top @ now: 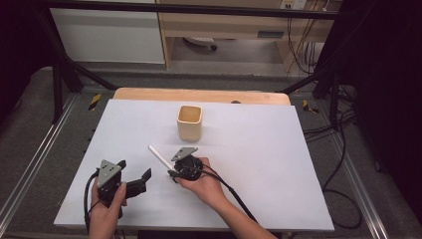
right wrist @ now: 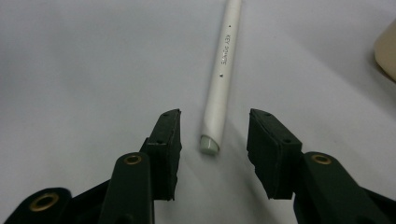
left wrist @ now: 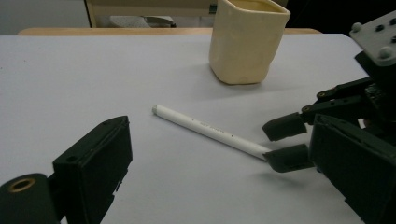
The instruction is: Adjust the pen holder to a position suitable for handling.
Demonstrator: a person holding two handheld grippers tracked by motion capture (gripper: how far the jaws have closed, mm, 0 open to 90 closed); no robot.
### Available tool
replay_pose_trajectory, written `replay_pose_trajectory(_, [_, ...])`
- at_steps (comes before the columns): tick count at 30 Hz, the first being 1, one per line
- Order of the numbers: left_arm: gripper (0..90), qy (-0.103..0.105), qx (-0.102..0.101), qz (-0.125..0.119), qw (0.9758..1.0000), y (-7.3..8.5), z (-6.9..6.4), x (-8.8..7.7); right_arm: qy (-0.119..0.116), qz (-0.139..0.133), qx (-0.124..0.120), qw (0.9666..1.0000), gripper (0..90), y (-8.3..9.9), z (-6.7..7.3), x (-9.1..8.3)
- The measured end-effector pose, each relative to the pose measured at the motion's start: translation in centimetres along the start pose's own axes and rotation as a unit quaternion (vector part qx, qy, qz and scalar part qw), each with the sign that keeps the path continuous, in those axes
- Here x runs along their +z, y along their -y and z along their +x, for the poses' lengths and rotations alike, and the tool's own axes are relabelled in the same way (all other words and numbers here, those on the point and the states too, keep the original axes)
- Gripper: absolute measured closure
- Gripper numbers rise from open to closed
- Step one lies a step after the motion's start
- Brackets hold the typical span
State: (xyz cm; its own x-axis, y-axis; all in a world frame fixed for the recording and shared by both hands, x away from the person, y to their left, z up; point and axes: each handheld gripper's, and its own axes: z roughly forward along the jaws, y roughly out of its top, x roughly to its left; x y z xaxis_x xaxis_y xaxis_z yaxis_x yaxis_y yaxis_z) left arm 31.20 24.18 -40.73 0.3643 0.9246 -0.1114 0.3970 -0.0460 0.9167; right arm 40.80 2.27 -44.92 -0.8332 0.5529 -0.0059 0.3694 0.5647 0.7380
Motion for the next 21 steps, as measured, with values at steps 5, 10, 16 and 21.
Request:
replay_pose_trajectory(5, [6.6,0.0,0.0,0.0,1.0,0.0,0.0,0.0,0.001,0.0,0.0,1.0,62.8,-0.6,0.0,1.0])
replay_pose_trajectory(10, [6.6,0.001,0.0,0.0,1.0,0.0,0.0,0.0,0.0,-0.002,-0.001,1.0,68.7,-0.7,-0.2,1.7])
replay_pose_trajectory(16, [6.6,0.002,-0.001,0.0,1.0,0.0,0.0,0.1,-0.005,-0.004,0.002,1.0,75.8,-0.9,-0.3,1.9])
replay_pose_trajectory(21, [6.6,0.003,0.001,0.0,1.0,0.0,-0.1,0.2,-0.01,-0.006,0.013,0.9998,77.6,-0.8,-0.5,1.9])
